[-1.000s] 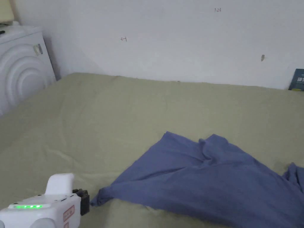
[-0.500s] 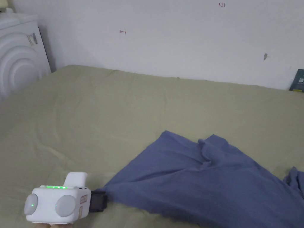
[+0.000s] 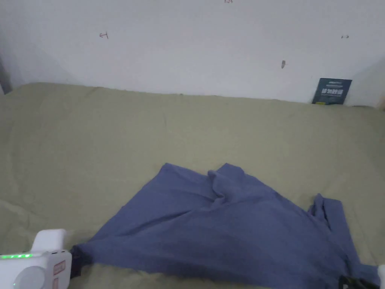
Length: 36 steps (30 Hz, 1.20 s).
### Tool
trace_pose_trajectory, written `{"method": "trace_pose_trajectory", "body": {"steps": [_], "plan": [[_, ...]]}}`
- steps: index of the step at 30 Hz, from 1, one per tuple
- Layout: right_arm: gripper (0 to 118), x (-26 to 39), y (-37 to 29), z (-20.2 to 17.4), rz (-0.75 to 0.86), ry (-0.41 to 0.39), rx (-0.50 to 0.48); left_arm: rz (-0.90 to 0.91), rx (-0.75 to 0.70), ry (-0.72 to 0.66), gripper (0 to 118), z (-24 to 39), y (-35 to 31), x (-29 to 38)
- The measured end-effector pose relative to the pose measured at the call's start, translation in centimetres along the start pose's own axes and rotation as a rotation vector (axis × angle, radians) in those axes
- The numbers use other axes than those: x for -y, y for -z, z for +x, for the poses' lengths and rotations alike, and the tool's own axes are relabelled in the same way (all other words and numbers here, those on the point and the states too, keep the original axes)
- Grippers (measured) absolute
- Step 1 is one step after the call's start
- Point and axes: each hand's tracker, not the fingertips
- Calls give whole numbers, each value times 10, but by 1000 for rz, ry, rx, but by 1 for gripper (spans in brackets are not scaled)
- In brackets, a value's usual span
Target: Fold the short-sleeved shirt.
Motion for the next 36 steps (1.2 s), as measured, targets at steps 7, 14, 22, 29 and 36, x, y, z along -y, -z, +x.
{"method": "trace_pose_trajectory", "body": {"steps": [7, 14, 22, 29, 36], "plan": [[0, -44, 50, -5, -20, -72, -1, -3, -9, 11, 0, 18, -10, 8], [117, -126, 164, -5, -128, -140, -39, -18, 6, 16, 0, 21, -15, 1], [117, -194, 284, -28, -274, -233, -20, -28, 8, 16, 0, 19, -9, -6], [116, -177, 339, -25, -404, -268, -1, -40, 11, 8, 0, 18, 0, -10], [2, -188, 278, -40, -316, -352, 25, -45, 15, -3, 0, 21, -1, -12]]}}
